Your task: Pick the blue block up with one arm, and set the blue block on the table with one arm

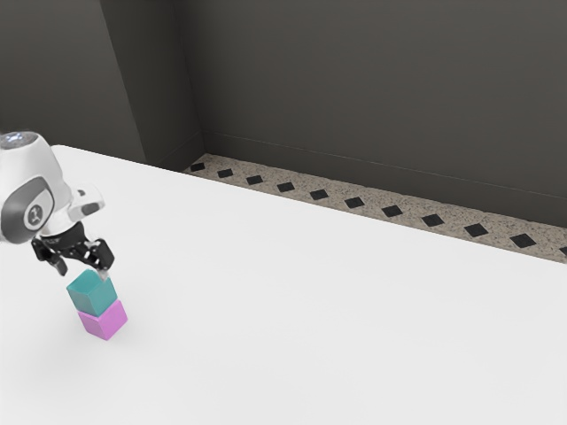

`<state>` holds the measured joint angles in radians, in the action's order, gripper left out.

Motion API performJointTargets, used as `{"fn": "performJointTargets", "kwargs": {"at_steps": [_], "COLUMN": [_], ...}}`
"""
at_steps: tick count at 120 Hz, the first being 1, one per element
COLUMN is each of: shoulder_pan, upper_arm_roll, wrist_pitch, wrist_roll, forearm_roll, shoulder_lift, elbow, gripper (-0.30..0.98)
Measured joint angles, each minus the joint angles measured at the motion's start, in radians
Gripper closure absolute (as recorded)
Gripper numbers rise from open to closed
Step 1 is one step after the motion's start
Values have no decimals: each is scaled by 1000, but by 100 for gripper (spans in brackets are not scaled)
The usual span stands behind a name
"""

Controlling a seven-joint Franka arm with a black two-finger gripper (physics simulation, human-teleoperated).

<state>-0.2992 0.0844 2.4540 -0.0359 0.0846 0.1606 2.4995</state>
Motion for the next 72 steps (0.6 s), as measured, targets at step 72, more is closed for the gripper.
{"fn": "performJointTargets", "kwargs": {"at_steps": [72], "shoulder_pan": [-3], "upper_arm_roll": [1], "wrist_pitch": [51], "wrist_roll": [-99], "forearm_roll": [-31], "shoulder_lift": [-83], "elbow": [-7], "gripper": [0]}}
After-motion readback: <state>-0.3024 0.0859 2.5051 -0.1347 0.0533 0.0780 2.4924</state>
